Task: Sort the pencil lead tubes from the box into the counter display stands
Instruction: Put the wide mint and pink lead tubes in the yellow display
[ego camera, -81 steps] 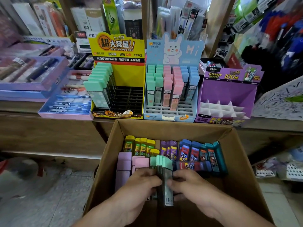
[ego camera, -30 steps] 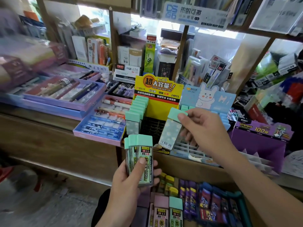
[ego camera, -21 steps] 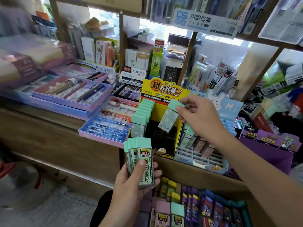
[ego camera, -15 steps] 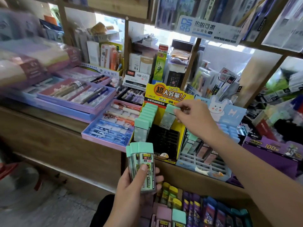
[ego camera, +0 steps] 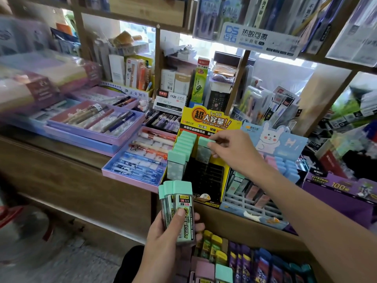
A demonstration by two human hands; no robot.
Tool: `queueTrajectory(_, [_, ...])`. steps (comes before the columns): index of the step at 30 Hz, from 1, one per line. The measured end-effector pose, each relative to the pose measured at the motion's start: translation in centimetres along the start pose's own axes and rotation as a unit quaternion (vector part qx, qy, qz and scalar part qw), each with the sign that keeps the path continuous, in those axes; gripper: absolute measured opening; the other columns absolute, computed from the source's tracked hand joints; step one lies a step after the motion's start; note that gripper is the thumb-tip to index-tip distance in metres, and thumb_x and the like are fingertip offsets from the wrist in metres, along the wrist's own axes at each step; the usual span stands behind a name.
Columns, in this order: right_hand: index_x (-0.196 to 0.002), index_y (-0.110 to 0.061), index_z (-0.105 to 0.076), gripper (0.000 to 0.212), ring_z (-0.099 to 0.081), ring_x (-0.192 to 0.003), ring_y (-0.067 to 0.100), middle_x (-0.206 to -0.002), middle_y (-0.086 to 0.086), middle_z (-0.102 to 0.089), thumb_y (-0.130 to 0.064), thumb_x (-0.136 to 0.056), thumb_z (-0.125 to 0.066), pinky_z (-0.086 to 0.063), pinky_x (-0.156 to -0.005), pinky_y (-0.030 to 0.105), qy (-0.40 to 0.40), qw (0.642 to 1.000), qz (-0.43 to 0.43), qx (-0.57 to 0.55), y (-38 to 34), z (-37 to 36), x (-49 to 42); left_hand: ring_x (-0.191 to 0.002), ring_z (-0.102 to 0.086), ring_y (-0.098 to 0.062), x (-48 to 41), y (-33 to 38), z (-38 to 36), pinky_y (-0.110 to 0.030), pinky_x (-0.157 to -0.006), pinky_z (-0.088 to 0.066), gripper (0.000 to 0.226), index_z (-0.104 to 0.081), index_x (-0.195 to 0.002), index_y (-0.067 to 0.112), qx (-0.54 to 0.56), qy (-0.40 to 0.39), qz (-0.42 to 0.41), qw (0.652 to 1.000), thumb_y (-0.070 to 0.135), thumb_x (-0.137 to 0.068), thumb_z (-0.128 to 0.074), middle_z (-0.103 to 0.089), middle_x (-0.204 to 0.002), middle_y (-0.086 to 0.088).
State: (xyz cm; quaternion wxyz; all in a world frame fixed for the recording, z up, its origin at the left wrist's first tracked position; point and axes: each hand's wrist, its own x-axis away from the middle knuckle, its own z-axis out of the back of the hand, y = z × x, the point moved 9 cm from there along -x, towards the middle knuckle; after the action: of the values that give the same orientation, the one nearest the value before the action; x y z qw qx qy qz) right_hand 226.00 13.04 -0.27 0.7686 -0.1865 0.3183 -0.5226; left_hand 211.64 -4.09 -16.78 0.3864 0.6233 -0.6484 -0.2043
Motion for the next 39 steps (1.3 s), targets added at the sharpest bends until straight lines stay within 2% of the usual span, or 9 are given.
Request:
queueTrajectory(4, [-0.093, -0.028, -0.076, 0.010, -0.074, -0.064, 0.005, -0.072, 0.009, -0.077, -0.019, -0.095, -0.072, -0.063, -0.081, 0.045, -0.003, 1.000, -0.001, 0.000, -0.2, -0.2, -0.2, -0.083, -0.076, -0.039, 0.1, 0.1, -0.1, -0.038, -0.064, -0.061, 0.031, -0.078, -0.101, 0.021, -0.005, -0.002, -0.001, 1.000, 0.035, -0.074, -0.076, -0.075, -0.103, -0.029])
queueTrajectory(10, [-0.107, -0.015, -0.079, 0.014, -0.073, -0.065, 0.006, -0.074, -0.011, -0.073, -0.017, -0.096, -0.071, -0.064, -0.080, 0.040, -0.017, 1.000, -0.010, 0.017, -0.2, -0.4, -0.7, -0.081, -0.076, -0.039, 0.2, 0.2, -0.1, -0.038, -0.062, -0.062, 0.033, -0.076, -0.106, 0.016, -0.002, 0.001, -0.003, 1.000, 0.032, -0.077, -0.074, -0.074, -0.102, -0.030])
queueTrajectory(14, [-0.117, -0.017, -0.074, 0.021, -0.074, -0.067, 0.008, -0.082, -0.004, -0.072, -0.013, -0.098, -0.067, -0.064, -0.081, 0.041, -0.017, 0.999, -0.019, 0.024, 0.2, -0.5, -1.1, -0.078, -0.075, -0.038, 0.3, 0.5, -0.3, -0.040, -0.062, -0.062, 0.026, -0.078, -0.099, 0.018, -0.008, 0.004, -0.014, 1.000, 0.032, -0.078, -0.072, -0.074, -0.100, -0.029])
queueTrajectory(19, [-0.100, -0.020, -0.066, 0.016, -0.074, -0.076, 0.021, -0.086, 0.003, -0.069, -0.005, -0.098, -0.062, -0.062, -0.078, 0.052, -0.001, 0.999, -0.005, 0.037, 0.6, -0.6, -1.1, -0.078, -0.075, -0.038, 0.5, 0.6, -0.4, -0.039, -0.061, -0.061, 0.026, -0.078, -0.099, 0.017, -0.003, 0.004, -0.012, 1.000, 0.031, -0.079, -0.072, -0.074, -0.100, -0.030])
queueTrajectory(24, [-0.112, -0.017, -0.076, 0.019, -0.072, -0.091, 0.020, -0.100, 0.003, -0.076, -0.011, -0.099, -0.064, -0.060, -0.090, 0.045, -0.002, 0.996, 0.005, 0.084, 0.2, -0.7, -1.3, -0.079, -0.075, -0.039, 0.5, 0.7, -0.3, -0.039, -0.061, -0.061, 0.033, -0.076, -0.105, 0.014, -0.009, 0.008, -0.009, 1.000, 0.032, -0.078, -0.073, -0.074, -0.101, -0.030])
queueTrajectory(30, [-0.123, -0.014, -0.075, 0.027, -0.068, -0.115, 0.022, -0.124, 0.004, -0.074, -0.012, -0.101, -0.060, -0.053, -0.104, 0.041, -0.023, 0.988, 0.018, 0.152, -0.6, -0.7, -1.3, -0.084, -0.077, -0.038, 0.7, 0.4, -0.4, -0.037, -0.063, -0.062, 0.046, -0.073, -0.113, 0.009, -0.029, 0.007, 0.008, 1.000, 0.036, -0.076, -0.074, -0.076, -0.104, -0.026])
queueTrajectory(33, [-0.127, -0.013, -0.072, 0.030, -0.065, -0.107, 0.017, -0.123, 0.005, -0.074, -0.012, -0.100, -0.061, -0.050, -0.099, 0.033, -0.028, 0.985, 0.024, 0.166, -0.8, -0.6, -0.9, -0.087, -0.077, -0.038, 0.8, 0.4, -0.4, -0.037, -0.064, -0.062, 0.049, -0.071, -0.117, 0.006, -0.038, 0.005, 0.015, 0.999, 0.036, -0.078, -0.073, -0.077, -0.105, -0.024])
queueTrajectory(37, [-0.123, -0.014, -0.073, 0.028, -0.061, -0.085, 0.011, -0.099, -0.001, -0.069, -0.009, -0.097, -0.063, -0.055, -0.086, 0.032, 0.009, 0.992, 0.034, 0.121, -1.7, -0.1, 0.4, -0.089, -0.077, -0.040, 1.0, 0.3, -0.5, -0.039, -0.064, -0.063, 0.051, -0.070, -0.118, 0.004, -0.022, 0.004, 0.026, 0.999, 0.032, -0.076, -0.075, -0.076, -0.106, -0.026])
queueTrajectory(39, [-0.113, -0.014, -0.076, 0.021, -0.062, -0.078, 0.003, -0.090, -0.009, -0.067, -0.008, -0.096, -0.065, -0.055, -0.079, 0.019, 0.024, 0.996, 0.040, 0.072, -2.4, 0.1, 1.5, -0.092, -0.077, -0.041, 0.9, 0.1, -0.5, -0.040, -0.066, -0.064, 0.051, -0.069, -0.119, 0.003, -0.007, 0.001, 0.035, 0.999, 0.030, -0.076, -0.075, -0.075, -0.107, -0.027])
